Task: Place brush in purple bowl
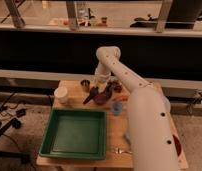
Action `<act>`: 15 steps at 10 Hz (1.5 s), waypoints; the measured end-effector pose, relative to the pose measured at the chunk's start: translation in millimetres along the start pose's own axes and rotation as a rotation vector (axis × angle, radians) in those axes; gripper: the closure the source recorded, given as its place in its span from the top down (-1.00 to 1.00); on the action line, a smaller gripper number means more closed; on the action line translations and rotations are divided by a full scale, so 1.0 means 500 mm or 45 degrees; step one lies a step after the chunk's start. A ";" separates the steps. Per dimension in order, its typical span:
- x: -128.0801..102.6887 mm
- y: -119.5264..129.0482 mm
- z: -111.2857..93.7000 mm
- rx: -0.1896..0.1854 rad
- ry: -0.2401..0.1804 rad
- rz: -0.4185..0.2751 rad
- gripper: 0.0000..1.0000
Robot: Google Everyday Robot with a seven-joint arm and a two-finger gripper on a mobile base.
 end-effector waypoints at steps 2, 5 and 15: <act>-0.001 -0.003 0.005 -0.012 0.001 0.000 -0.68; -0.009 -0.012 0.020 -0.040 -0.013 -0.002 -0.68; -0.021 -0.038 0.040 -0.094 -0.021 -0.030 -0.56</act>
